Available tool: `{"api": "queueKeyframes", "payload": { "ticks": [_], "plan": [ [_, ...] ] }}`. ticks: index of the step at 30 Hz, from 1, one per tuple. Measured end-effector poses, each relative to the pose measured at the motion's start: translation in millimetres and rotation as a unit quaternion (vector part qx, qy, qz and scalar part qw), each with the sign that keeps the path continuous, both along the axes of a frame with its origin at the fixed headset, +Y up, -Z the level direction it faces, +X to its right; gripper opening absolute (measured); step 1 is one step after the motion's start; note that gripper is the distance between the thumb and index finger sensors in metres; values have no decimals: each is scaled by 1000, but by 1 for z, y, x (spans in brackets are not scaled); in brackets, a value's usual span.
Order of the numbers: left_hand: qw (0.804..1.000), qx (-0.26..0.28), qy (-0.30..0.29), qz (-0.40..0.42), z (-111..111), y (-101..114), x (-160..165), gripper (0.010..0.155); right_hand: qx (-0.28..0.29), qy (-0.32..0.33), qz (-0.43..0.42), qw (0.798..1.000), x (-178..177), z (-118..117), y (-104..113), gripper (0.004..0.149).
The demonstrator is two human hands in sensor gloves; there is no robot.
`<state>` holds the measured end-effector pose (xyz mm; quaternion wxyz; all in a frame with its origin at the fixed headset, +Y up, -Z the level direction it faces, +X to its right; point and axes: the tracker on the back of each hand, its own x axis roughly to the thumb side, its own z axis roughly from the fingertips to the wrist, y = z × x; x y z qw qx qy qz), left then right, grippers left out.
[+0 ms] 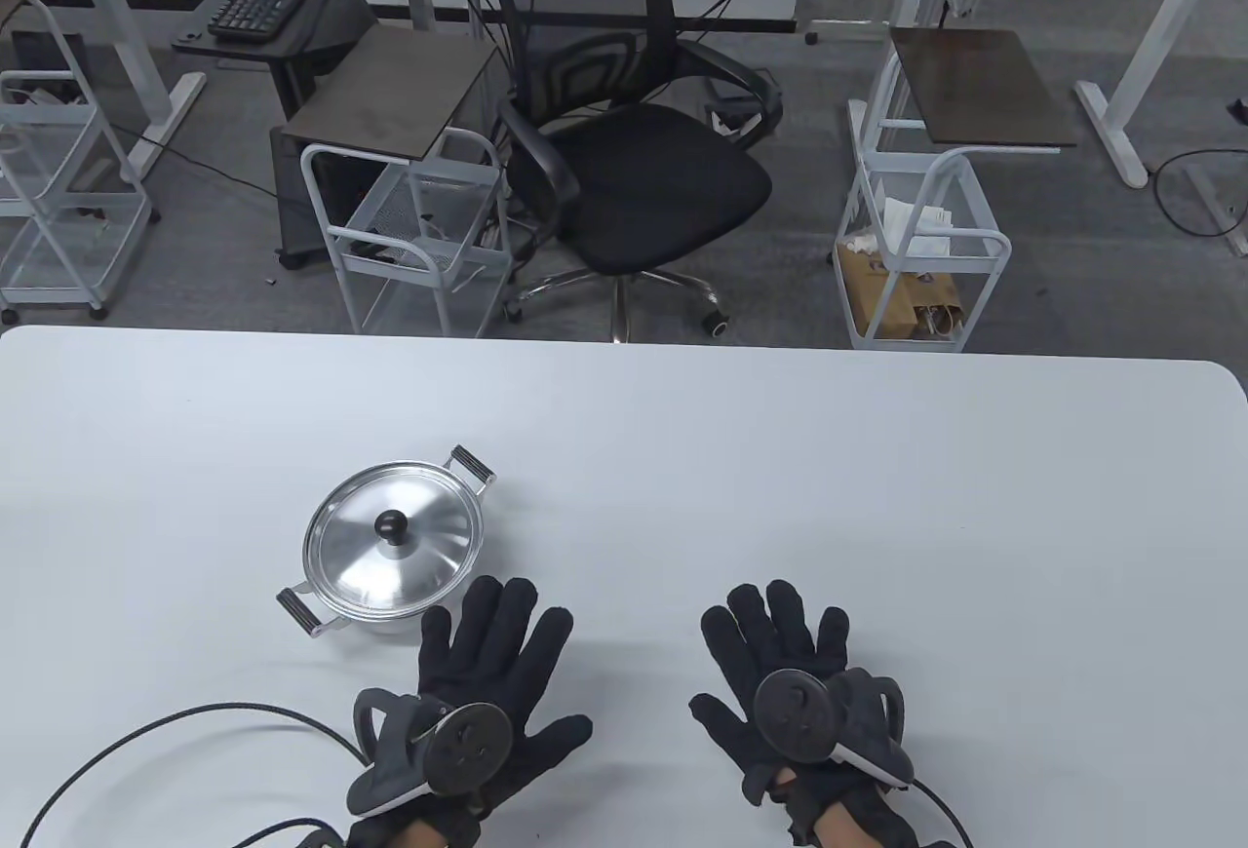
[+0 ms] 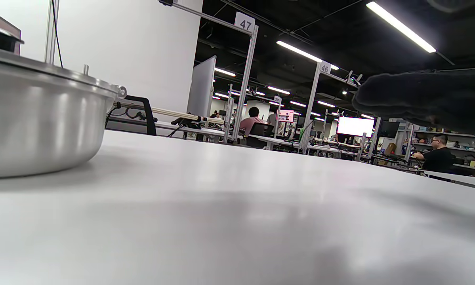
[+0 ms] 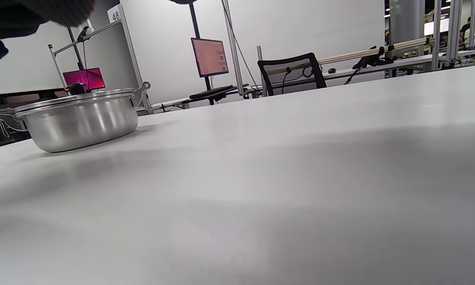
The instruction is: Remove lid from the pot
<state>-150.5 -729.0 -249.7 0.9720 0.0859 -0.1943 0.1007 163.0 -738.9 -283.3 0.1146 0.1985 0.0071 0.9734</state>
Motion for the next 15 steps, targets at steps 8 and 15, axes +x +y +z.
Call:
{"api": "queueKeyframes", "payload": {
  "ticks": [8, 15],
  "plan": [
    [993, 72, 64, 65, -3, 45, -37, 88, -5, -5, -19, 1000, 4, 1, 2, 74],
    [965, 73, 185, 169, -14, 52, -116, 88, -4, -8, -28, 1000, 5, 1, 3, 74]
  ]
}}
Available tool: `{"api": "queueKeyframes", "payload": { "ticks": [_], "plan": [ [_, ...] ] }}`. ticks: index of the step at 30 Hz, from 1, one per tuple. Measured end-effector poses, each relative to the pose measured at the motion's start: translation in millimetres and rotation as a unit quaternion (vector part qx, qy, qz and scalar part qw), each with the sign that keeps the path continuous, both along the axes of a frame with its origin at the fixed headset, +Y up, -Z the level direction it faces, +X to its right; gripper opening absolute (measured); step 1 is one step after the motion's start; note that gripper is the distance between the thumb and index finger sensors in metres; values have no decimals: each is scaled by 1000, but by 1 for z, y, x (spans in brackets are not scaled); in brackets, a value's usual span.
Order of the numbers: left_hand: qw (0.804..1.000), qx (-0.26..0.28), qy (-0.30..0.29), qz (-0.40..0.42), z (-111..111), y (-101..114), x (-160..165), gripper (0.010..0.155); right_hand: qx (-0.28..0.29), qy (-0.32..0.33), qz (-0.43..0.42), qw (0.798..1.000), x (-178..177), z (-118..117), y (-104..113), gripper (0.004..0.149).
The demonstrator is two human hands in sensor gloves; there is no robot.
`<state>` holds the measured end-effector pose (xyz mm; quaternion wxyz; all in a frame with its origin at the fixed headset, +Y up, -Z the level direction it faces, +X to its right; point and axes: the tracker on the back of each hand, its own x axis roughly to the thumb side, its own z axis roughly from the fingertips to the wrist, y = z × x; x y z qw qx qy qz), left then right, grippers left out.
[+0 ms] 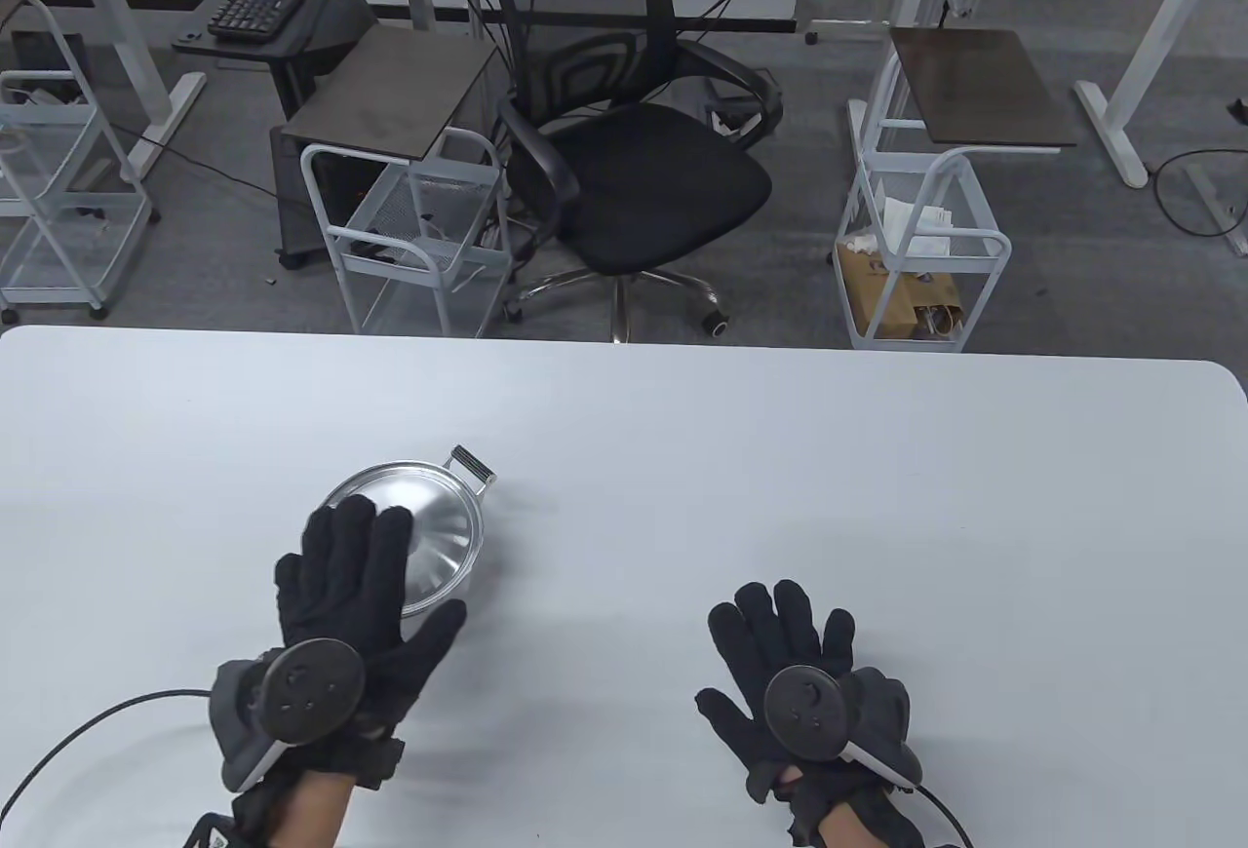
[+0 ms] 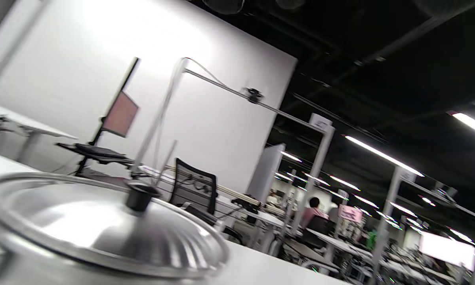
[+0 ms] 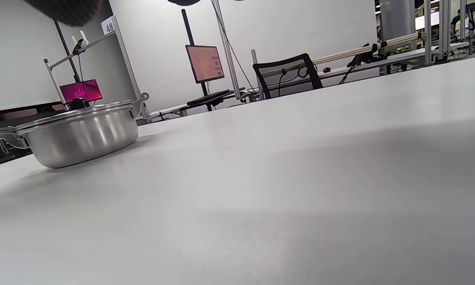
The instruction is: Remove lid from the pot
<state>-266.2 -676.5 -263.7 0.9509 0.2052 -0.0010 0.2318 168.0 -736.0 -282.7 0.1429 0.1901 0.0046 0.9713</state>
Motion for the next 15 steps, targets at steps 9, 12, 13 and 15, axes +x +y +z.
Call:
{"api": "queueKeyframes", "payload": {
  "ticks": [9, 12, 13, 15],
  "plan": [
    [970, -102, 112, 190, -8, -60, -74, 85, -5, -2, -9, 1000, 2, 0, -1, 73],
    [960, -131, 144, 201, -11, -78, -82, 84, -9, -1, -12, 1000, 3, -1, -1, 73],
    [956, -146, 156, 200, -11, -83, -83, 84, -9, -2, -12, 1000, 3, -1, 0, 73],
    [952, -164, 164, 198, -14, -91, -83, 84, -8, -2, -14, 1000, 3, 0, 0, 73]
  ]
}}
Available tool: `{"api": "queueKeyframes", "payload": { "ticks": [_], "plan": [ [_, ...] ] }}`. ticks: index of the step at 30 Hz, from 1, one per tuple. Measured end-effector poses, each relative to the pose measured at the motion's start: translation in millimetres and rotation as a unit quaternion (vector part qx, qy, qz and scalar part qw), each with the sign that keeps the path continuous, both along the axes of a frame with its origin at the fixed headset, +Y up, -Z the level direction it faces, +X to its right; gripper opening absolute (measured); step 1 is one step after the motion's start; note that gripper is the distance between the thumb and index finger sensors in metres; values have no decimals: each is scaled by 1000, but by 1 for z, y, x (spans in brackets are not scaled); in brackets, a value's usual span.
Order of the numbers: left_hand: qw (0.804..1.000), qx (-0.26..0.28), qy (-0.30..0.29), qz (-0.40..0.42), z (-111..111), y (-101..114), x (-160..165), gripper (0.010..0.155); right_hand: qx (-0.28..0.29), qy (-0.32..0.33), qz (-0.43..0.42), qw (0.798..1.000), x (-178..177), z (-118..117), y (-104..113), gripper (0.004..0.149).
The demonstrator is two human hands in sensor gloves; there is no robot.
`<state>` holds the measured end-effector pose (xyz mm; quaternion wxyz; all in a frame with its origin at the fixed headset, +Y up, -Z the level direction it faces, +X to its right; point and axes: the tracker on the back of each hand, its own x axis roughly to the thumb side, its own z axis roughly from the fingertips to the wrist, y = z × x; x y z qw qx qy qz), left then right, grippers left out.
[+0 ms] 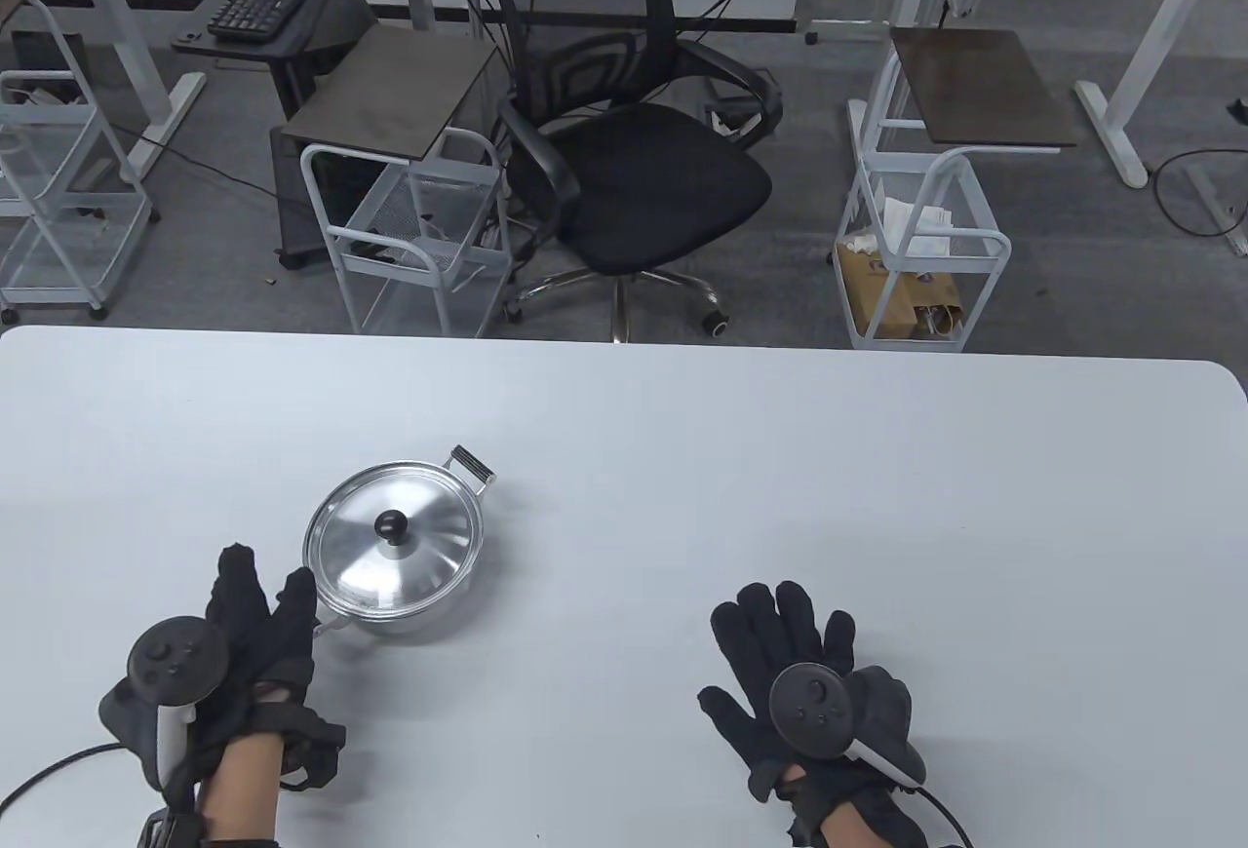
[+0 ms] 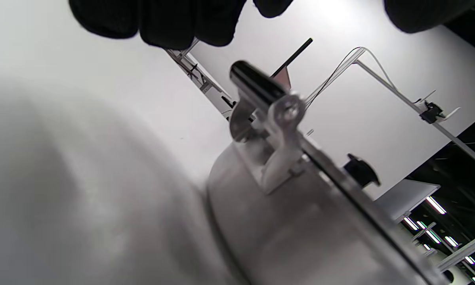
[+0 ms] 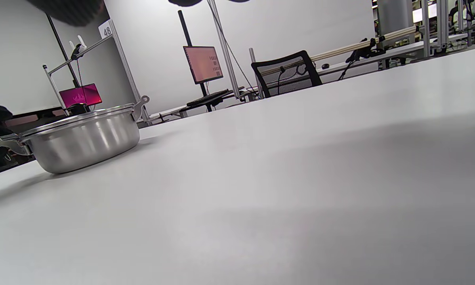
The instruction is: Remove lid from the pot
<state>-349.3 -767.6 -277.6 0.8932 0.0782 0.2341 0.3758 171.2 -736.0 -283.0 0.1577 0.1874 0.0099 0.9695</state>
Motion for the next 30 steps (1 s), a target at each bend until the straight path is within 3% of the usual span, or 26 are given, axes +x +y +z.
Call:
{"api": "queueKeyframes", "payload": {
  "ticks": [7, 14, 24, 30],
  "plan": [
    [999, -43, 28, -8, -7, -13, 5, 74, -5, -2, -10, 1000, 2, 0, 0, 73],
    [996, -60, 38, 54, -12, -22, 5, 65, -12, -2, -15, 1000, 3, -1, 0, 73],
    [972, -39, 53, 227, -13, -34, 3, 53, -17, -3, -18, 1000, 3, -1, 0, 73],
    [969, -25, 65, 236, -14, -35, 3, 51, -24, -3, -21, 999, 3, -1, -1, 73]
  ]
}}
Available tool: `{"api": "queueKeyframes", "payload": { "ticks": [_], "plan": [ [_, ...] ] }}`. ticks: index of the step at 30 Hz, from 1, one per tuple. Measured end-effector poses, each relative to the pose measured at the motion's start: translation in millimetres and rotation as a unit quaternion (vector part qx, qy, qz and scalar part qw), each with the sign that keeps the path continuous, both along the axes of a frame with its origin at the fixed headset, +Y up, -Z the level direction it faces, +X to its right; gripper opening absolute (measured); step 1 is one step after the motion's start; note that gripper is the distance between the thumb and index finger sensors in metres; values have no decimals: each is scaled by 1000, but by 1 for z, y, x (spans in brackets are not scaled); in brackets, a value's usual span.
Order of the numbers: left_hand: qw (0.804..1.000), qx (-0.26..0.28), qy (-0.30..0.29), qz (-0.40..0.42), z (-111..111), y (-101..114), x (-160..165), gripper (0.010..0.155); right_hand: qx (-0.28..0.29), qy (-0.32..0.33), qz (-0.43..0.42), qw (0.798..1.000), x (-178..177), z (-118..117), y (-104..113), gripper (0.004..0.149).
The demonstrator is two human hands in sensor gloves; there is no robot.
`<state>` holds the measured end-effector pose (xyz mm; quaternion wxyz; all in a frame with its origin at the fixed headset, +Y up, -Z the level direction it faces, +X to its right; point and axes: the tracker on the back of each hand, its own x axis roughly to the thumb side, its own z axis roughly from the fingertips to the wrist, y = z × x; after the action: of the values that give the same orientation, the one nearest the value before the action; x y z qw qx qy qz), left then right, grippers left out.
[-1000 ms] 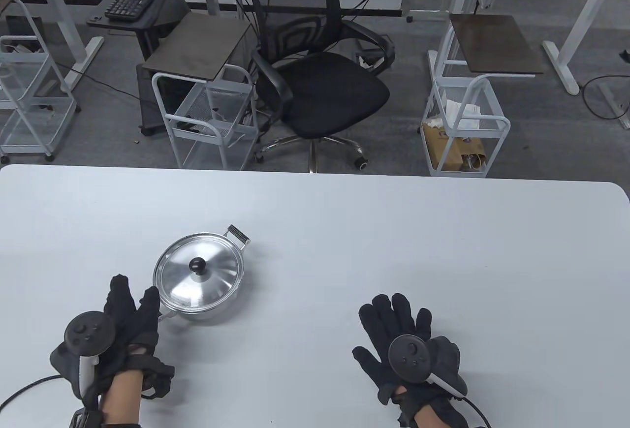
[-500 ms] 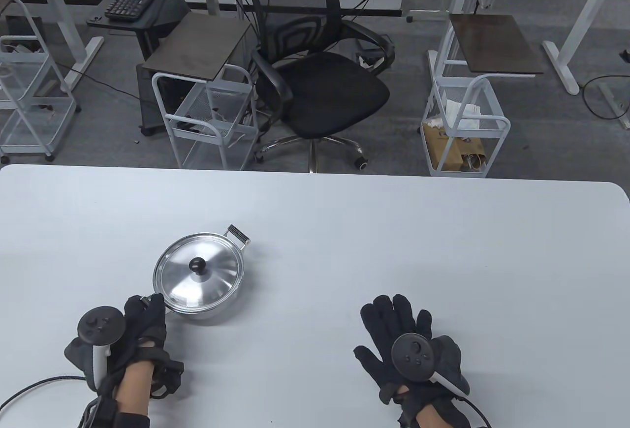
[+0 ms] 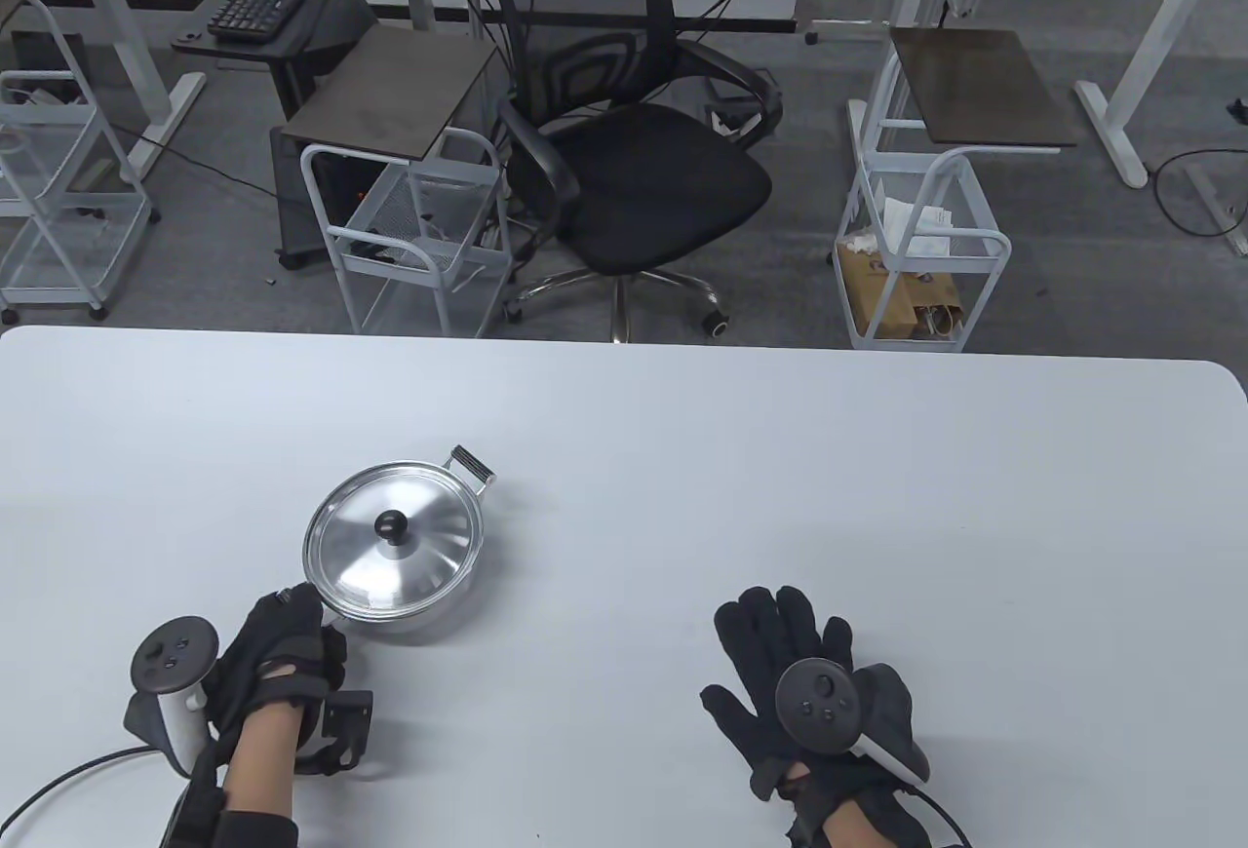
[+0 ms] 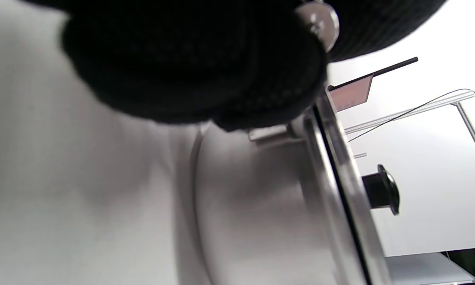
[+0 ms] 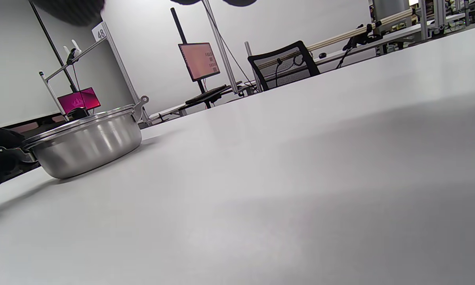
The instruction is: Remove lid from the pot
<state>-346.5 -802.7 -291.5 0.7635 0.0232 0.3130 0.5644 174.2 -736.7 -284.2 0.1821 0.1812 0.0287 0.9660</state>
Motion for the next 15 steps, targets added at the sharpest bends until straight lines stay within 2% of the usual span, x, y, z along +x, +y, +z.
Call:
{"api": "queueKeyframes", "payload": {
  "ticks": [7, 11, 15],
  "plan": [
    [1000, 20, -18, -7, 0, 8, 5, 49, 5, -7, -22, 1000, 6, -1, 5, 73],
    [997, 48, -56, 5, -1, 22, 20, 49, 11, -20, -47, 999, 15, -1, 10, 73],
    [991, 63, -120, 11, 0, 35, 44, 49, 17, -37, -85, 996, 28, 0, 16, 73]
  ]
}}
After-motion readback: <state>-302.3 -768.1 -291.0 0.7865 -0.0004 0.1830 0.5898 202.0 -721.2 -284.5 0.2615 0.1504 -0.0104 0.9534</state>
